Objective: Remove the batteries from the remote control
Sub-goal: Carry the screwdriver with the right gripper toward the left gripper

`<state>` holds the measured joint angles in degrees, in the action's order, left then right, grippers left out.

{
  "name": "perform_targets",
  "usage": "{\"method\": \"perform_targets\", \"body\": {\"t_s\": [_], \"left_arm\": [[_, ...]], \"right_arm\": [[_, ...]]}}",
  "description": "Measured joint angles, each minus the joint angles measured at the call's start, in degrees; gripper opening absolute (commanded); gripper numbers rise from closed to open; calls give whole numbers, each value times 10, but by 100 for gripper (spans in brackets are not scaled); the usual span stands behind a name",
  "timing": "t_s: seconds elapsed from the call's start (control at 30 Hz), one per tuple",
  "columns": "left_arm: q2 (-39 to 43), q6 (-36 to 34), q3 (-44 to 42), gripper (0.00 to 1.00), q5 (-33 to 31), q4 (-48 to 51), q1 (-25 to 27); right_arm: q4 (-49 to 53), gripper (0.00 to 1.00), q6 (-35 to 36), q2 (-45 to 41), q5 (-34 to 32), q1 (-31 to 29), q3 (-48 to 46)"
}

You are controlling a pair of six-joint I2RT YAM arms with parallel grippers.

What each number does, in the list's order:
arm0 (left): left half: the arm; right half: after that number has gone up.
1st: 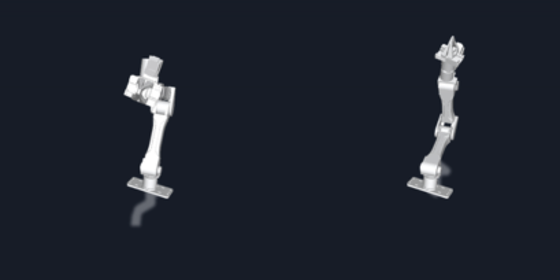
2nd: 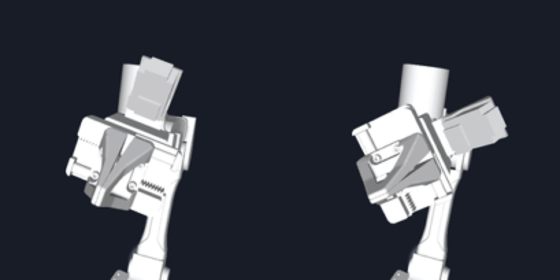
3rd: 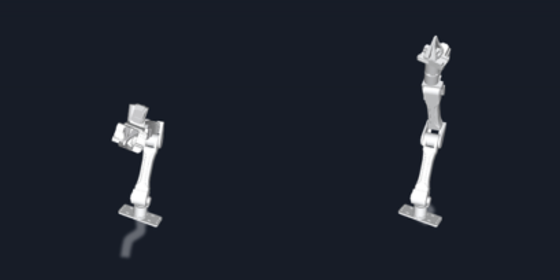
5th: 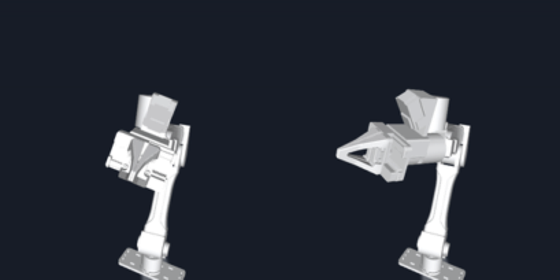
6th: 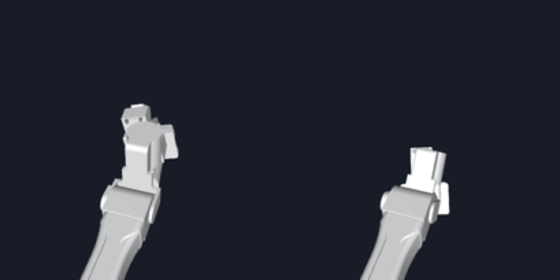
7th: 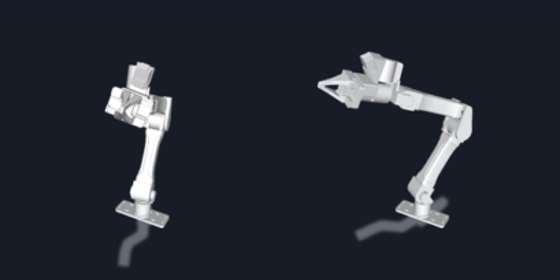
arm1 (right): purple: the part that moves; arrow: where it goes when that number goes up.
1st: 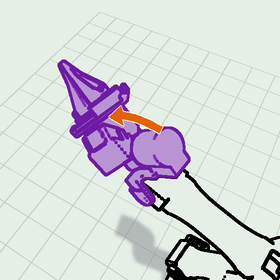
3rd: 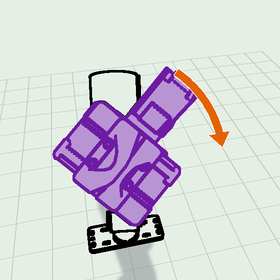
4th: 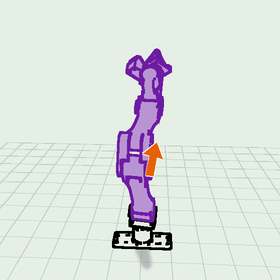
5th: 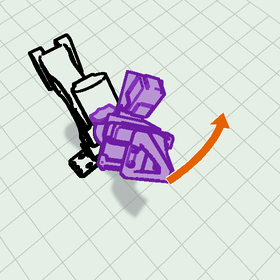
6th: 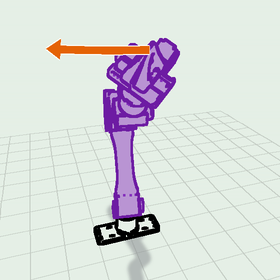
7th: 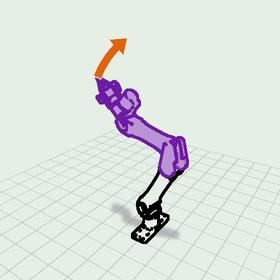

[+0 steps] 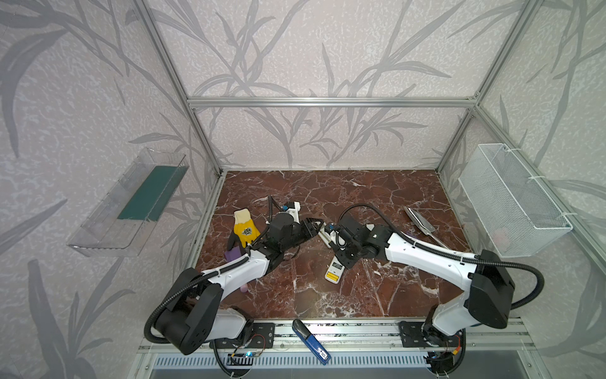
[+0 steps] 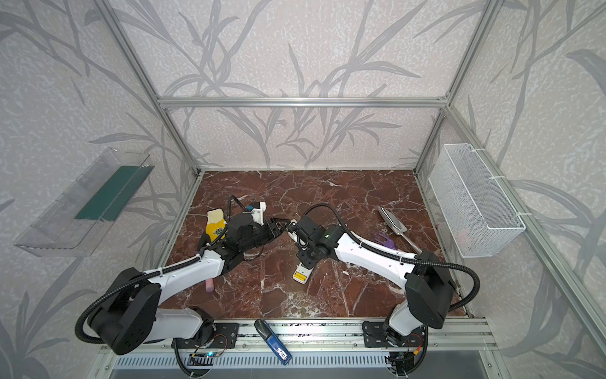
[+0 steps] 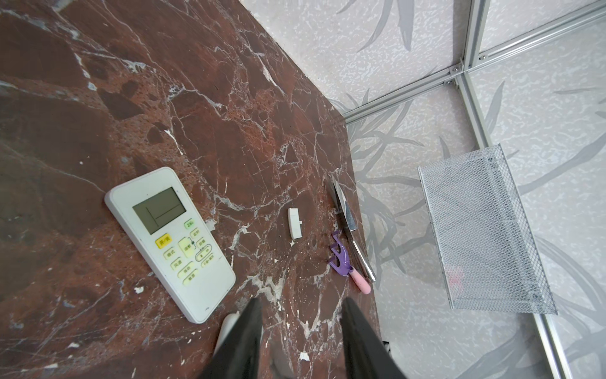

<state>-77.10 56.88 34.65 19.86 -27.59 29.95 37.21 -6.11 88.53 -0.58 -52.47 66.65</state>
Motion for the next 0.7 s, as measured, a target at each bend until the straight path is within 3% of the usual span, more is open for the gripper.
{"method": "perform_targets", "body": {"t_s": [0.17, 0.2, 0.3, 0.43, 0.7], "left_arm": [[-2, 12, 0, 2, 3, -15, 0], [-2, 23, 0, 0, 6, -24, -1], [1, 25, 1, 0, 3, -30, 0], [5, 34, 1, 0, 0, -31, 0], [35, 72, -7, 0, -18, -40, -4]], "right_arm": [[-21, 0, 4, -1, 2, -1, 0], [-25, 0, 3, -1, 2, -1, -1], [-43, 0, 9, -8, -4, -1, -11], [-89, 10, 24, -33, -12, -1, -48], [-197, 46, 76, -128, -18, 0, -132]]}}
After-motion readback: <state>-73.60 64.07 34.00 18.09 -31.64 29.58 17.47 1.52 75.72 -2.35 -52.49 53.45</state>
